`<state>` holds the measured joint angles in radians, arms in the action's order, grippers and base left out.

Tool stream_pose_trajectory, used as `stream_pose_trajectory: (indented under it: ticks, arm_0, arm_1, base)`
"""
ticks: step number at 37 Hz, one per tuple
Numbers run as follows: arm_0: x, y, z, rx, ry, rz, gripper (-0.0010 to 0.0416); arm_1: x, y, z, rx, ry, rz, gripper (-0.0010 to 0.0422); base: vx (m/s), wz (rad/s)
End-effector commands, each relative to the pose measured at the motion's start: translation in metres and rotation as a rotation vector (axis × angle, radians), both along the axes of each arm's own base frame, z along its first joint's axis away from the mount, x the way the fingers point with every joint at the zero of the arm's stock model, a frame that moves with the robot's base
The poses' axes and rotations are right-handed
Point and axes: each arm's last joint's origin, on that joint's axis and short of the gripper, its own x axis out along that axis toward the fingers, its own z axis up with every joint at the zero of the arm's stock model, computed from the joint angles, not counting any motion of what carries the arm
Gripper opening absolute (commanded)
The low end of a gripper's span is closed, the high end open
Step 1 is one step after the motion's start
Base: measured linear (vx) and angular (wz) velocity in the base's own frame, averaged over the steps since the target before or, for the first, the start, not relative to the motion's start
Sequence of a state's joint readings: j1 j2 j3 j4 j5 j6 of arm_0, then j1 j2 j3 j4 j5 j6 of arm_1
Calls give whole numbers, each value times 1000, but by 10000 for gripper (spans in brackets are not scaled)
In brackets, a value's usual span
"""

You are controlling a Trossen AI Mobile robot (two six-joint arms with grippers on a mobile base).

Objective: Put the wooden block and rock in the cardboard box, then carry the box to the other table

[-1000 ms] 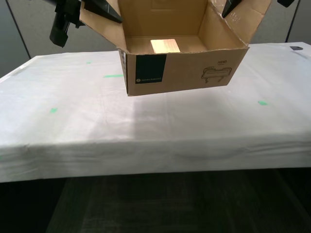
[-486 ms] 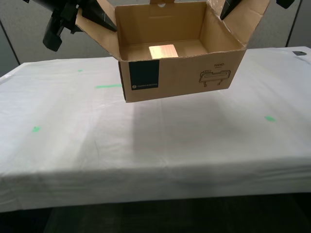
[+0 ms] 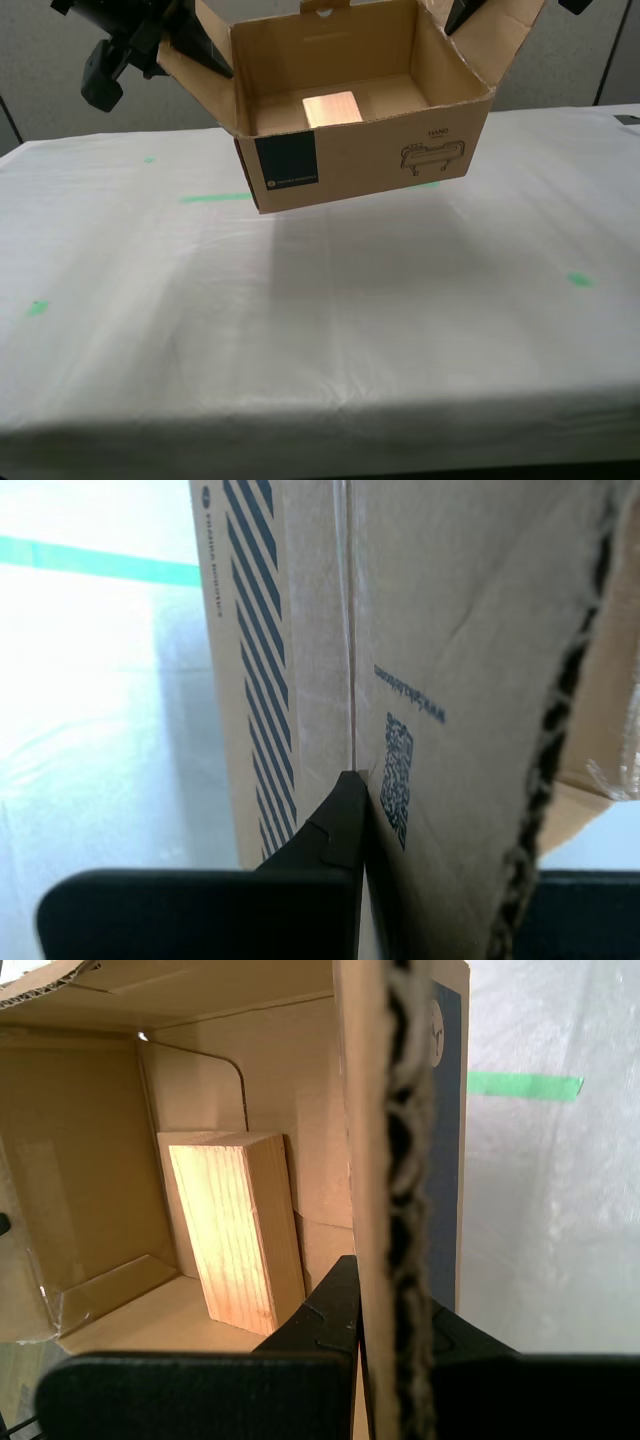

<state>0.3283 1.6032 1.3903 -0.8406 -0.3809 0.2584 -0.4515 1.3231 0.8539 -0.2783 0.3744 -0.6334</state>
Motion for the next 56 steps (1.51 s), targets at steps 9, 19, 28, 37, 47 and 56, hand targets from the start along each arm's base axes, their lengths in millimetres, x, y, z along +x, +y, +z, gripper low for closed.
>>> stream_pose_trajectory:
  ticks: [9,19,28,37,47,56]
  arm_0:
    - [23,8,-40,-35,90,23,-1]
    - [47,16,-69,-33,96,19,-1]
    - [70,24,-84,-43,125,23,-1]
    - [80,27,-66,-33,90,11,-1]
    - [85,28,-54,-7,64,-24,-1]
    - [97,32,-78,-9,141,-39,-1]
  arm_1:
    - [4,0,-5,32,14,57,-1]
    - [31,-3,-24,143,54,103,-1]
    - [61,-10,-32,196,63,69,-1]
    - [87,0,-38,220,83,104,-1]
    - [95,2,-48,247,123,99,-1]
    - [95,2,-48,250,126,97,-1]
  base:
    - [117,0]
    - [8,-2]
    - [-12,3]
    - [0,0]
    - [0,0]
    - [0,0]
